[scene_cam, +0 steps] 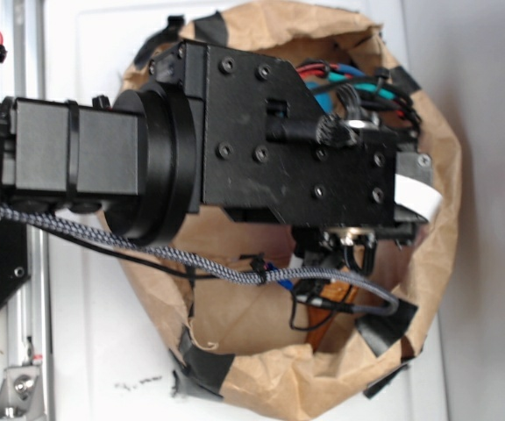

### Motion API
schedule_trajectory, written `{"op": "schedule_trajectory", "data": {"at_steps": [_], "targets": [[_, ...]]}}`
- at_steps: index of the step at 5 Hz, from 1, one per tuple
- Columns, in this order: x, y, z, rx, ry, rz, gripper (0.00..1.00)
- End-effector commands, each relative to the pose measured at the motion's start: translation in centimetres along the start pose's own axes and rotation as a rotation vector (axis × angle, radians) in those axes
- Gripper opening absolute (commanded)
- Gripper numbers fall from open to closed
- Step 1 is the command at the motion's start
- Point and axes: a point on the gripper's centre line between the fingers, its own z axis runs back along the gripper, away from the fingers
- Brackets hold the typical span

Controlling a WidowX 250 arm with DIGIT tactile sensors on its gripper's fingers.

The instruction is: Grab the green ball.

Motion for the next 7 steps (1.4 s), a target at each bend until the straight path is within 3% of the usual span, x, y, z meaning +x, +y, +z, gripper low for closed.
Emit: {"op": "schedule_trajectory", "data": {"at_steps": [1,2,3,6,7], "targets": [[0.7,0.4,-0.4,-0.014,-0.072,-0.002,1.0],[0.7,0.7,-1.0,-0.056,-0.102,-0.042,1.0],[0.6,1.1,-2.1,-0.062,-0.092,-0.072,1.0],[0.1,3.1,-5.8,-0.04,-0.033,-0.068,1.0],[0.1,3.2,-5.9,-0.03,-0.04,-0.054,0.0]]}}
